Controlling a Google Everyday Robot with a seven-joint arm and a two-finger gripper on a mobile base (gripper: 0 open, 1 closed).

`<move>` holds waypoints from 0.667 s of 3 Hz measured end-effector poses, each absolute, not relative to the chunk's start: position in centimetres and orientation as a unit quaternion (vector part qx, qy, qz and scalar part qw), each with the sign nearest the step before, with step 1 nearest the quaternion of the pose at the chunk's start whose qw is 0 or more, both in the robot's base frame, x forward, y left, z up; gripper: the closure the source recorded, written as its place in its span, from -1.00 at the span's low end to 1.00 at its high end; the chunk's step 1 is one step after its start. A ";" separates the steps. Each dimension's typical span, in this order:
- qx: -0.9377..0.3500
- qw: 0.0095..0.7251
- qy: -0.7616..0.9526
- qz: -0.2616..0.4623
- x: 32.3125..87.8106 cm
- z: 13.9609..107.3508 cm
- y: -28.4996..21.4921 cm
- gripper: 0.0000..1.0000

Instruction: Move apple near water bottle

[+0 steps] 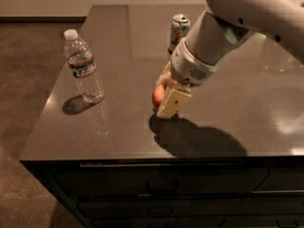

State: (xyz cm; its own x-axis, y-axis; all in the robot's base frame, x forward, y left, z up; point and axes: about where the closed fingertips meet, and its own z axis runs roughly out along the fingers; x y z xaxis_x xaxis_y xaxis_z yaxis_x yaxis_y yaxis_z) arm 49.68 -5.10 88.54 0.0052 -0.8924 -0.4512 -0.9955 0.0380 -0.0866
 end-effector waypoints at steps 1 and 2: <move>-0.684 0.204 0.688 0.133 52.5 90.0 -2.3 1.00; -0.683 0.209 0.686 0.137 55.0 89.5 0.8 1.00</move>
Offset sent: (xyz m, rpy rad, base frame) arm 0.0880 0.0963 0.0009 0.0467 -0.0155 0.0061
